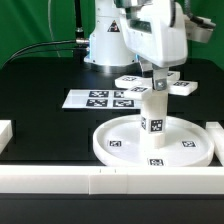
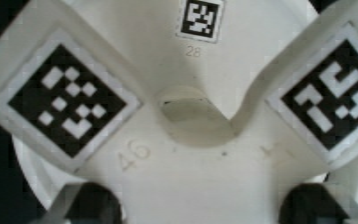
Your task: Assemble round table
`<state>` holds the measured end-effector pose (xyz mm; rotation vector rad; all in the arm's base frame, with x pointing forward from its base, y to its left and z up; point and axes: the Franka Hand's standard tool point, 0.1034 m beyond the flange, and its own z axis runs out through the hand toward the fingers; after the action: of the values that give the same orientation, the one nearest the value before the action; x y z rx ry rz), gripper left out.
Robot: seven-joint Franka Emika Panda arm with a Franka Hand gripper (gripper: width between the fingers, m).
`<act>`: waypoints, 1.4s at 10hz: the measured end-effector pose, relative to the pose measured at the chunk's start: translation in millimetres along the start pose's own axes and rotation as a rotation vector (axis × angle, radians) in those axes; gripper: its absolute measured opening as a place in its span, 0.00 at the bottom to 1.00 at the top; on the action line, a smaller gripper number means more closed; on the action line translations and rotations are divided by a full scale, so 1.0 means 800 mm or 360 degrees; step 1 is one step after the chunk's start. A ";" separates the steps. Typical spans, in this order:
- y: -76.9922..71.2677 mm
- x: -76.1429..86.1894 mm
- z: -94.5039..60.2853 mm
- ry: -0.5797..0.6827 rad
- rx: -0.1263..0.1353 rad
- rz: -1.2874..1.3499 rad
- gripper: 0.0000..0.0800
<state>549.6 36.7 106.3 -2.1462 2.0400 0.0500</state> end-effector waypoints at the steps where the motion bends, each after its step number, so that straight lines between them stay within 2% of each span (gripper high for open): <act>1: -0.001 -0.001 0.000 0.0003 0.0021 0.0106 0.55; 3: -0.001 0.000 0.001 -0.0006 0.0026 0.0358 0.55; 6: -0.001 -0.001 0.002 -0.0029 0.0029 0.0494 0.55; 7: 0.000 -0.003 0.002 -0.0035 0.0029 0.0488 0.69; 8: -0.001 -0.003 0.001 -0.0036 0.0028 0.0455 0.77; 11: -0.010 -0.011 -0.031 -0.0090 0.0064 0.0356 0.81; 14: -0.008 -0.011 -0.026 -0.0084 0.0059 0.0198 0.81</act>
Offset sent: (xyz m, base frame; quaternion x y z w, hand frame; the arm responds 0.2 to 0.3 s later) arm -0.0012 0.0050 -0.0015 -0.0166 -0.0030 0.1620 0.9866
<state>553.2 42.5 129.0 -1.9731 2.1248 0.0841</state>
